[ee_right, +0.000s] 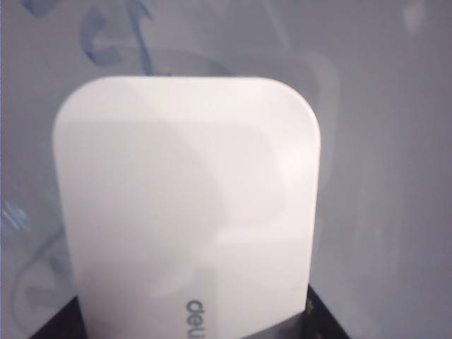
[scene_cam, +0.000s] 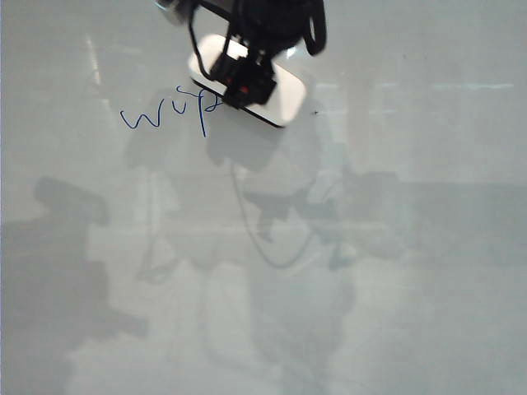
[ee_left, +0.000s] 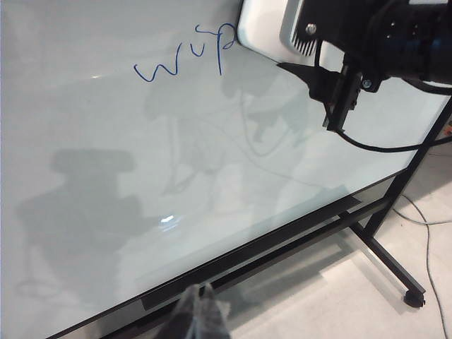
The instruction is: Grab the whiteboard eraser that is attached to the surface of the whiteboard and use it to clean the writing on the whiteboard.
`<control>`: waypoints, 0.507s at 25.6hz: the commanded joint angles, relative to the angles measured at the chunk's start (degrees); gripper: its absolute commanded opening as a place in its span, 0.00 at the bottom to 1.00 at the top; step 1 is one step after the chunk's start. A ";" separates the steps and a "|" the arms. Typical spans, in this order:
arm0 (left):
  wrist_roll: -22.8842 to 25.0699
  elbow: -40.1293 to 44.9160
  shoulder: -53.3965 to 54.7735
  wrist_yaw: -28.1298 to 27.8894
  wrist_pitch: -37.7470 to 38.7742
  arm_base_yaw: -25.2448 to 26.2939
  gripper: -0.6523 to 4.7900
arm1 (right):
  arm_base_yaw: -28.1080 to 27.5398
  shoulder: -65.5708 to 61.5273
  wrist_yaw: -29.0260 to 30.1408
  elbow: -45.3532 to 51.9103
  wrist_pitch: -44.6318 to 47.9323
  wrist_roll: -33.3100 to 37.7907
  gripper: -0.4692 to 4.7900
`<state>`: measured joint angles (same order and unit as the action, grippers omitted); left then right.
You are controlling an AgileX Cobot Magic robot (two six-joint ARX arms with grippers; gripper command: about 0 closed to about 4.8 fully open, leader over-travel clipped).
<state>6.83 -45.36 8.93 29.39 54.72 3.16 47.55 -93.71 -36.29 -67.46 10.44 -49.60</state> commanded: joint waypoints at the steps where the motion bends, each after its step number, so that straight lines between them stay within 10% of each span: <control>1: 0.17 -0.11 0.00 0.31 -0.59 0.00 0.12 | -0.72 1.60 -1.27 1.25 2.47 5.31 0.48; 13: 0.20 -0.11 0.00 0.13 -0.55 0.00 0.12 | -3.04 2.05 4.50 19.80 38.84 5.29 0.46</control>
<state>6.83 -45.39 8.93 29.41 54.72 3.14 44.97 -92.12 -33.23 -48.29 42.70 -44.60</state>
